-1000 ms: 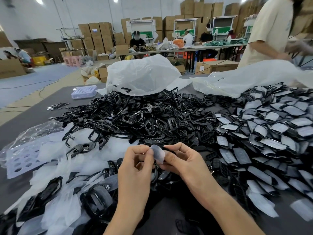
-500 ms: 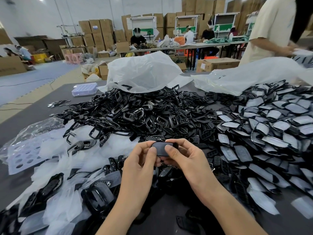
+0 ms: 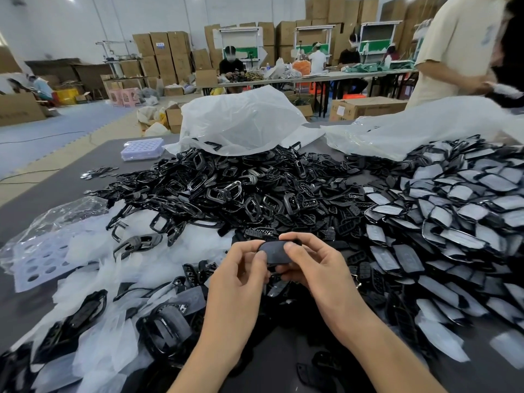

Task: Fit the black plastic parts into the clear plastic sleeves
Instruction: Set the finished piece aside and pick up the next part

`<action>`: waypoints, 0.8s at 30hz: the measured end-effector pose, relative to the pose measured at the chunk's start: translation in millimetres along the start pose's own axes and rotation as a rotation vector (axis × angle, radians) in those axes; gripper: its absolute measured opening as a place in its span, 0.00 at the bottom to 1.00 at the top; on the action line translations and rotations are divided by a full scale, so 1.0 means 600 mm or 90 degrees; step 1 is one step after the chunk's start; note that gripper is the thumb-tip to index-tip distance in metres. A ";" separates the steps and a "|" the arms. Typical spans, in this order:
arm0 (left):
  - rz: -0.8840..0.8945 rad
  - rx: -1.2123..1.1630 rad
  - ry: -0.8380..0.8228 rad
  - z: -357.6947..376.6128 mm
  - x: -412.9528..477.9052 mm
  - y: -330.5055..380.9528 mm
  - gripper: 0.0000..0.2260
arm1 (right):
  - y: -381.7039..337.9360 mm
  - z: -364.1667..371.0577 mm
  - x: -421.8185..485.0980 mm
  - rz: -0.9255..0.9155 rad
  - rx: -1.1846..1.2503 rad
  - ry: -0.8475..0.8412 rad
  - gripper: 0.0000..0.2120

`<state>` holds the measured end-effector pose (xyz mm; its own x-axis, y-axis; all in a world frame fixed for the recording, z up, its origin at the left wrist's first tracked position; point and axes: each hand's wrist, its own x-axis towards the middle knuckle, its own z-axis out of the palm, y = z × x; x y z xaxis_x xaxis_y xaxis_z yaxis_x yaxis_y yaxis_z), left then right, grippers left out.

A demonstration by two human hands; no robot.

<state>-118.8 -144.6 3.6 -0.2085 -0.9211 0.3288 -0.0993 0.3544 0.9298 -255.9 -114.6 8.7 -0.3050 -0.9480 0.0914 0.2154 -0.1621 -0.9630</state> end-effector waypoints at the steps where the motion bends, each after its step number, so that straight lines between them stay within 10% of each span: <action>1: 0.005 0.001 -0.001 0.000 0.000 0.001 0.09 | 0.001 0.000 0.001 0.008 0.011 -0.003 0.12; 24: 0.106 0.069 -0.053 -0.001 -0.004 -0.007 0.19 | 0.009 -0.009 0.008 0.083 0.098 -0.093 0.04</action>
<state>-117.3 -144.1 -0.7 -0.3103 -0.8335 0.4572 -0.1602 0.5199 0.8391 -261.0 -118.8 2.7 -0.1301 -0.9914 0.0152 0.3862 -0.0648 -0.9201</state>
